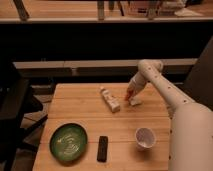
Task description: Place the pepper on the white sponge
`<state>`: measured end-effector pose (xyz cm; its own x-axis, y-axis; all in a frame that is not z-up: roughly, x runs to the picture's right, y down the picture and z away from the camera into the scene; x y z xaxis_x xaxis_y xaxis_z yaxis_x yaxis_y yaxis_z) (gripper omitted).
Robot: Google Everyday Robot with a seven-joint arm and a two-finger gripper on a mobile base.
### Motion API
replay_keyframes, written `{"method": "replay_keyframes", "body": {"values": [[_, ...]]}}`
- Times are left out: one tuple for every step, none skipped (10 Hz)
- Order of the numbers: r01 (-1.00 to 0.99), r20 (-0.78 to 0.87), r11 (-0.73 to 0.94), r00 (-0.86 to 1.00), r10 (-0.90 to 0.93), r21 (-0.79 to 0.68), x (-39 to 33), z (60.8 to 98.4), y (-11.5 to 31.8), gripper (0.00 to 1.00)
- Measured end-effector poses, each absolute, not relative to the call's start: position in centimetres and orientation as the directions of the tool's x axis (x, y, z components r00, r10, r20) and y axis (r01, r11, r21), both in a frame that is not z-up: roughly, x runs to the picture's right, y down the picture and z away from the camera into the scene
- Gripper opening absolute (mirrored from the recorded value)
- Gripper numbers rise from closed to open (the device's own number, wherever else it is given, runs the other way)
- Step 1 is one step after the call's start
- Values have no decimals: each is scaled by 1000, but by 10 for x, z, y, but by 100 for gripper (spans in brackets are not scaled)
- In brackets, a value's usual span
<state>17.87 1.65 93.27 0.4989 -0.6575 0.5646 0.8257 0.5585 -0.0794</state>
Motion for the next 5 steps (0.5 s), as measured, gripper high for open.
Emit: {"method": "replay_keyframes", "body": {"values": [[826,565,559,499,-657,-79,179,933,17,46],[825,565,559,499,-657,-78,179,933,17,54],[824,565,561,500,-657,-77,180,934,17,55],[823,564,563,501,-657,-76,180,934,16,55],[822,564,564,502,-656,-76,181,935,16,54]]}}
